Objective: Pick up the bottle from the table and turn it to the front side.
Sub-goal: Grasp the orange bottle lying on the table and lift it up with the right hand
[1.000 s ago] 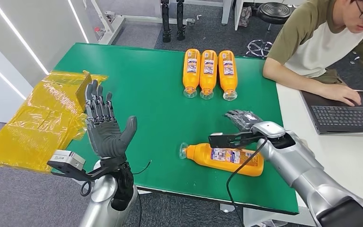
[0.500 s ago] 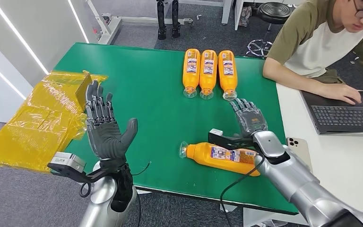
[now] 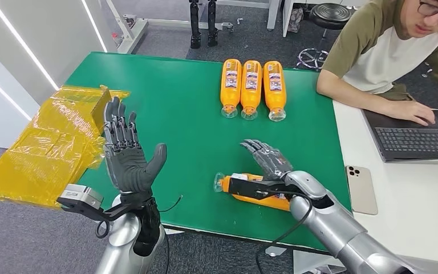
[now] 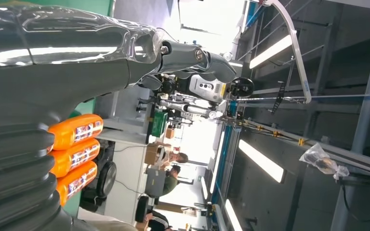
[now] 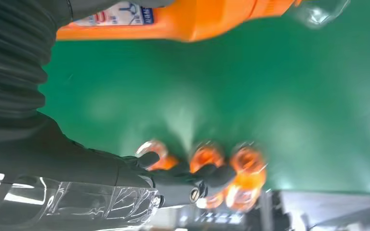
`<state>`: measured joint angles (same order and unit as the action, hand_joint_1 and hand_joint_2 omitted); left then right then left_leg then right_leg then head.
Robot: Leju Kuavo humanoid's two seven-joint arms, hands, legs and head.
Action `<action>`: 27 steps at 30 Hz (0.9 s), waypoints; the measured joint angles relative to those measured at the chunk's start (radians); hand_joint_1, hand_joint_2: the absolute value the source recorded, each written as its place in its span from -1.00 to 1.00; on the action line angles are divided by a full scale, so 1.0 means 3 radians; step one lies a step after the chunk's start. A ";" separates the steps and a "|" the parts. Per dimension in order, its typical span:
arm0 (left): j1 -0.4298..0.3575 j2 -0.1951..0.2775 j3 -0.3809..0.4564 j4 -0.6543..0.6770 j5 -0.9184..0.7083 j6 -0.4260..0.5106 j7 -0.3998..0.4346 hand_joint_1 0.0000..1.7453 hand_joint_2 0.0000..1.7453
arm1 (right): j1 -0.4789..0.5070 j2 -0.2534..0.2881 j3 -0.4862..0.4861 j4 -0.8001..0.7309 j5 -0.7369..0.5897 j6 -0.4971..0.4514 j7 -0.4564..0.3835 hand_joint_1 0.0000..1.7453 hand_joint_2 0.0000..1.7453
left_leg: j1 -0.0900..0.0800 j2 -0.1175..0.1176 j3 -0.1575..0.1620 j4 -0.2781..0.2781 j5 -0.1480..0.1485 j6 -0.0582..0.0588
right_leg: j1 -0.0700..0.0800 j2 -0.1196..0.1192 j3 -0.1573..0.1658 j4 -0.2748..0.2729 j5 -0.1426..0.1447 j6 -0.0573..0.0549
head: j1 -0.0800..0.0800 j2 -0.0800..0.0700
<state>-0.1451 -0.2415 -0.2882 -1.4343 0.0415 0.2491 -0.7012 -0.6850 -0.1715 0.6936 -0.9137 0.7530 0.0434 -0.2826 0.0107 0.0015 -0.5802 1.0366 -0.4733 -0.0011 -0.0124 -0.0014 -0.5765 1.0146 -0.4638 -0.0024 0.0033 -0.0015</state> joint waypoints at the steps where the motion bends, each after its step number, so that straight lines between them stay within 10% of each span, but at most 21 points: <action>1: 0.0000 0.0000 0.0002 0.0000 0.0001 -0.0003 0.0000 -1.00 1.00 | -0.0001 0.0002 0.0003 0.0003 -0.0048 0.0076 -0.0024 -1.00 1.00 | 0.0000 0.0000 0.0000 0.0000 0.0000 0.0000 | 0.0000 0.0000 0.0000 0.0000 0.0000 0.0000 | 0.0000 0.0000; 27: 0.0068 0.0008 0.0027 0.0000 0.0010 -0.0018 0.0000 -1.00 1.00 | -0.0208 -0.0565 0.0363 0.0092 -0.0146 0.0800 0.0431 -1.00 1.00 | -0.0001 -0.0005 -0.0006 0.0001 0.0002 0.0004 | -0.0001 -0.0008 -0.0001 -0.0001 0.0001 0.0001 | 0.0001 0.0000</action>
<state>-0.1248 -0.2392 -0.2801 -1.4343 0.0443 0.2437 -0.7012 -0.7474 -0.3409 0.8025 -0.8861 0.7092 0.2835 -0.1534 0.0103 -0.0001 -0.5820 1.0369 -0.4727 0.0000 -0.0126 -0.0039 -0.5770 1.0144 -0.4635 -0.0021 0.0035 -0.0015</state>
